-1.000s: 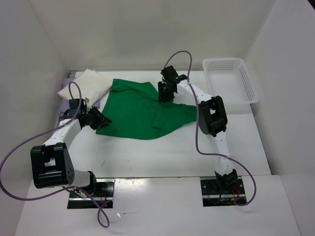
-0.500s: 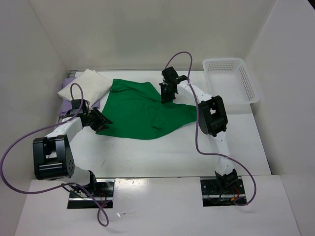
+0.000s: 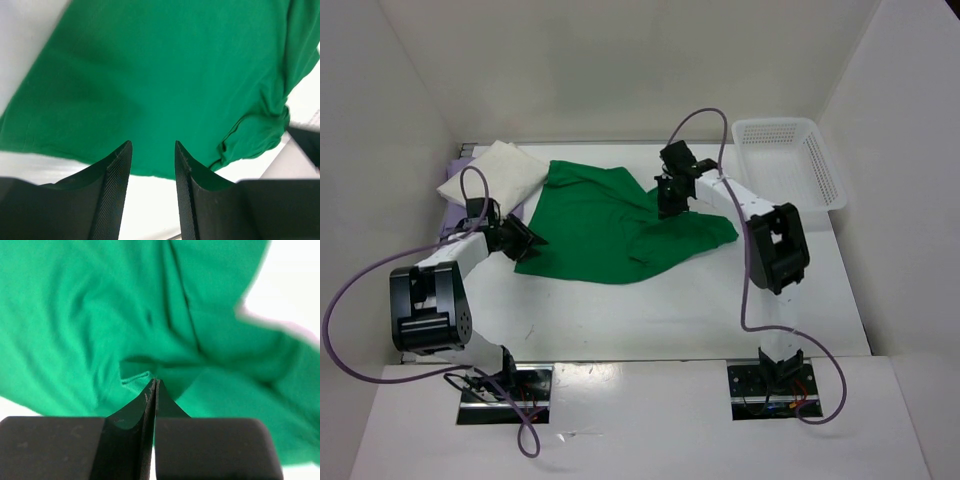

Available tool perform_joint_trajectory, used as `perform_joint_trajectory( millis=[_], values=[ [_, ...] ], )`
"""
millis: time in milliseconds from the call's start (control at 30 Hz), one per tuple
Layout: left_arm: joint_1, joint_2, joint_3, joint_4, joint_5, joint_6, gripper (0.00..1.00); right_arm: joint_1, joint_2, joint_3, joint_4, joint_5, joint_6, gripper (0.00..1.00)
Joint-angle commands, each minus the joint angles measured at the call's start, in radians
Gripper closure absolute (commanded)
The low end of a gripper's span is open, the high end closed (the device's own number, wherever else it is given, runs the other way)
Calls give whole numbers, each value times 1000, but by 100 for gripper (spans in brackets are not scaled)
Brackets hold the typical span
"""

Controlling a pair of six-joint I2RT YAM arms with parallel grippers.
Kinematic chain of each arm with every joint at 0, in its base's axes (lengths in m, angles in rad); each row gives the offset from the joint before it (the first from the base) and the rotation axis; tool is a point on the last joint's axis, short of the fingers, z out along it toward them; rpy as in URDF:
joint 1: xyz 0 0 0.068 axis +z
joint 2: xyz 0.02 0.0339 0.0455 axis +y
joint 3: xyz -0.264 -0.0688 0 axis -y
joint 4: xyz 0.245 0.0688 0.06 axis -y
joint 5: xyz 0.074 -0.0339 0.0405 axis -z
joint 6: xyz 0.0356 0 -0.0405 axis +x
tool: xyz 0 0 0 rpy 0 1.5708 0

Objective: Fold and stack the t-shirts
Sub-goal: Flatten out the tshirt

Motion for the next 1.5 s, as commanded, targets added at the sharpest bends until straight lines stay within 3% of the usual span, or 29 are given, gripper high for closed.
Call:
perform_joint_trajectory(
  millis=[0,200,433,500,533,567,767,900,1167,1267,1467],
  values=[
    [19,37,43,47,-10,-37,53,4,-212,-100,15,22,15,100],
    [42,74,63,67,-19,-66,52,4,-456,-391,-16,-11,35,100],
    [128,62,75,3,-86,-63,53,4,-723,-704,-194,-61,200,100],
    [154,46,76,-55,-129,-38,54,4,-801,-741,-215,-61,236,88],
    [164,26,76,-86,-169,-38,56,-14,-821,-768,-229,-61,262,71],
    [165,14,76,-95,-188,-29,56,-25,-861,-779,-229,-61,271,65],
    [174,-20,14,-126,-211,-18,59,-101,-887,-809,-183,-61,271,60],
    [174,37,-9,-126,-189,-18,59,-101,-878,-835,-101,-72,320,69],
    [174,22,-52,-137,-205,-38,61,-101,-869,-890,-5,-92,397,69],
    [174,-7,-75,-146,-228,-38,51,-101,-897,-936,24,-92,438,69],
    [174,-58,-89,-164,-257,-38,50,-101,-940,-968,24,-41,510,63]
  ],
)
